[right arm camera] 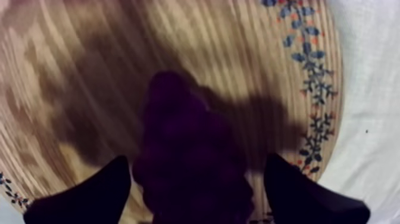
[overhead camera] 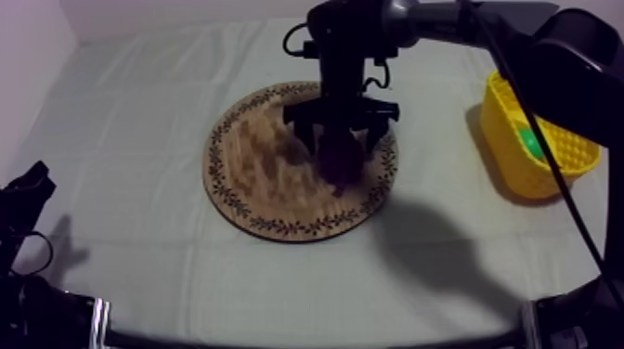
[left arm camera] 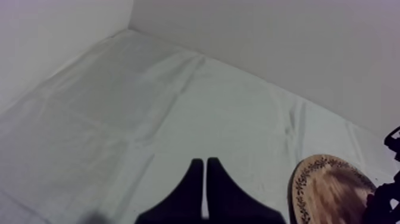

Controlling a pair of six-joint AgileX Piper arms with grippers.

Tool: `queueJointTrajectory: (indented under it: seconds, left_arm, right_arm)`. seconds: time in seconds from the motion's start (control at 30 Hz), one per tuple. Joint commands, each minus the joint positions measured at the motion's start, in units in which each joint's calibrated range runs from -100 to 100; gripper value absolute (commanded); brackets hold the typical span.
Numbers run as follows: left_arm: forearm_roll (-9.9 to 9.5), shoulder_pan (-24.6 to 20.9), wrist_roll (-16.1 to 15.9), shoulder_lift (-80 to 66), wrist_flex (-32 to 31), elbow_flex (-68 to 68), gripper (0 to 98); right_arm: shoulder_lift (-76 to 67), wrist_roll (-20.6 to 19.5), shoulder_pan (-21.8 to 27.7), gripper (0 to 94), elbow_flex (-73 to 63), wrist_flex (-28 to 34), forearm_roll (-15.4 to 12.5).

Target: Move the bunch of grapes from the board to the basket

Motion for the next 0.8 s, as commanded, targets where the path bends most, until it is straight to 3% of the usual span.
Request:
queueJointTrajectory:
  seconds: [0.0,0.4,0.77]
  left_arm:
    - [0.01,-0.01,-0.01,0.03,0.03,0.04,0.0]
    - [0.01,-0.01,-0.01,0.03,0.03,0.04,0.0]
    - [0.01,-0.01,-0.01,0.03,0.03,0.04,0.0]
  right_arm:
    - [0.31,0.29,0.11,57.5,0.01,-0.57,-0.38]
    - [-0.94,1.89,0.31,41.7,2.21,-2.94,-1.46]
    - [-11.08,3.12,0.55,39.3,4.22,-1.69,-1.03]
